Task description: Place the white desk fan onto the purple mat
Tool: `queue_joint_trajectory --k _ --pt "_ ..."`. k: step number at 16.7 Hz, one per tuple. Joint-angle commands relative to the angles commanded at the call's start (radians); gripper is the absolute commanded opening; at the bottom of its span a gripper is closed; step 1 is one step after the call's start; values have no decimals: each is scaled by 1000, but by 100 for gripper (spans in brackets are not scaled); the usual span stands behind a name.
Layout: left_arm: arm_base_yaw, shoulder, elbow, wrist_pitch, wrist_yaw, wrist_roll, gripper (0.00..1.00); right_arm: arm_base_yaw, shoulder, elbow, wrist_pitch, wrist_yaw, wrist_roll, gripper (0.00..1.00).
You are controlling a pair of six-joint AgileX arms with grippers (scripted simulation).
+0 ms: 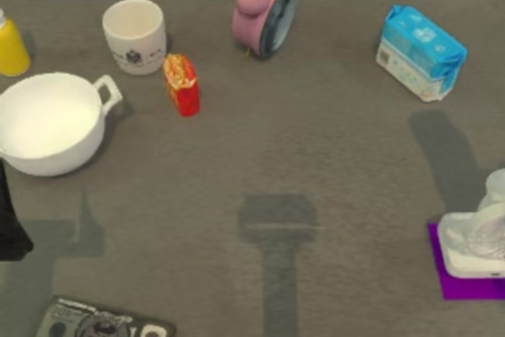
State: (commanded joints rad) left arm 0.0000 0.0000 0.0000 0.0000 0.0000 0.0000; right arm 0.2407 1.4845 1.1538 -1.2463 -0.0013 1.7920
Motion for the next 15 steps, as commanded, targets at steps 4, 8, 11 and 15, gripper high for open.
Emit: queue_joint_trajectory --k 4,8,11,15 --pt "0 0 0 0 0 0 100 0 0 0 0 0 0 60" --pt "0 0 0 0 0 0 100 0 0 0 0 0 0 90" --pt "0 0 0 0 0 0 100 0 0 0 0 0 0 100" --pt "0 0 0 0 0 0 100 0 0 0 0 0 0 100"
